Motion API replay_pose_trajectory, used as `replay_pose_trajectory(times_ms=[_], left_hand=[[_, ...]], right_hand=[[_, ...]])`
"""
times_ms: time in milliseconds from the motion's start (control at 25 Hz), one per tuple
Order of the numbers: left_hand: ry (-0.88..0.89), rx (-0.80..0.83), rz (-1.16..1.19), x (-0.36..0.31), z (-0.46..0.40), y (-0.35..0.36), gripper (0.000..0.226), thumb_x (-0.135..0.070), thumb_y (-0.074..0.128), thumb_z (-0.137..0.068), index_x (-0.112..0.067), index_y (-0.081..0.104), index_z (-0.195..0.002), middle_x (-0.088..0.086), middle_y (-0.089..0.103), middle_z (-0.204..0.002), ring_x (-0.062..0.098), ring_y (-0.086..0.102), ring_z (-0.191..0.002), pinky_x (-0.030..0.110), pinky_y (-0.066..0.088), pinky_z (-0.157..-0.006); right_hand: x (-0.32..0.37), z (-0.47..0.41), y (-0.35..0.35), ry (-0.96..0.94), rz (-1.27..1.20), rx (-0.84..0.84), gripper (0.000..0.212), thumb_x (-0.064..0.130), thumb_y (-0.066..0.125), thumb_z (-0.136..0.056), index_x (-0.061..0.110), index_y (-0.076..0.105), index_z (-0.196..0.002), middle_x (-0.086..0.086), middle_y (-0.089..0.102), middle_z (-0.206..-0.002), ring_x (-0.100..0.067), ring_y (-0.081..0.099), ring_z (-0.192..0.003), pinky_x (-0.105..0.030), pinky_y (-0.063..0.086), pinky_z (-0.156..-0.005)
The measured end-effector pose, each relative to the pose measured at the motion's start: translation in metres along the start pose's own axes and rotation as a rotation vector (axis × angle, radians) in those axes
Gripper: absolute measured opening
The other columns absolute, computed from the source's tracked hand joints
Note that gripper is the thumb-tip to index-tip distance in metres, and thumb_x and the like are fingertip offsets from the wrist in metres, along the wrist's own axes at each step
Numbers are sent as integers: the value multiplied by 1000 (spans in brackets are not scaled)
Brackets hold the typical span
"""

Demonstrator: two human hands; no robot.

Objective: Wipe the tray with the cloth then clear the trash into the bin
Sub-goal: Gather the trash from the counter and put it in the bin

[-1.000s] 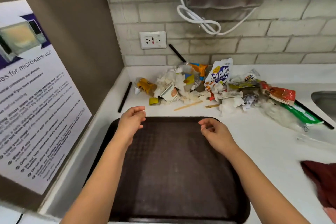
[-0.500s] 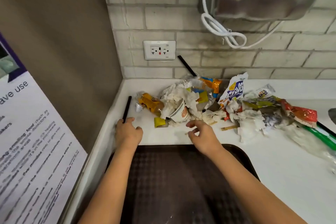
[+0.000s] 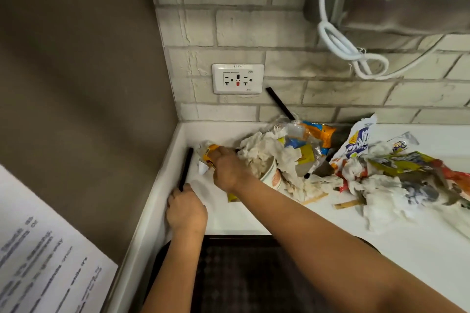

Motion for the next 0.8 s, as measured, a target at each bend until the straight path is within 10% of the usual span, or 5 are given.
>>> replay_pose_trajectory(times_ms=[400, 680, 800], left_hand=[[-91, -17, 17, -10, -18, -7, 29, -12, 47, -90, -4, 52, -118, 14, 61, -117, 30, 60, -108, 38, 51, -79], [-73, -116, 332, -18, 0, -32, 29, -15, 39, -93, -10, 57, -116, 16, 61, -112, 36, 57, -104, 35, 44, -74], [-59, -138, 582, -23, 24, -47, 34, -11, 35, -95, -10, 53, -123, 19, 58, -119, 37, 54, -108, 37, 45, -81]], right_hand=[[-18, -32, 20, 256, 23, 45, 64, 9, 66, -77, 5, 31, -130, -16, 40, -132, -32, 39, -125, -41, 40, -100], [2, 10, -32, 33, -590, -347, 70, 10, 71, -67, 14, 41, -130, -9, 49, -120, -25, 51, -110, -25, 42, -88], [0, 54, -48, -33, -883, -554, 67, 19, 72, -61, 29, 44, -121, -8, 59, -109, -25, 62, -96, -40, 54, -82]])
Point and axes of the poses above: each hand's wrist, its own z-axis away from the middle knuckle, its own y-axis out of the palm, x = y × z, the point moved 2 cm from there along -z, towards the middle knuckle
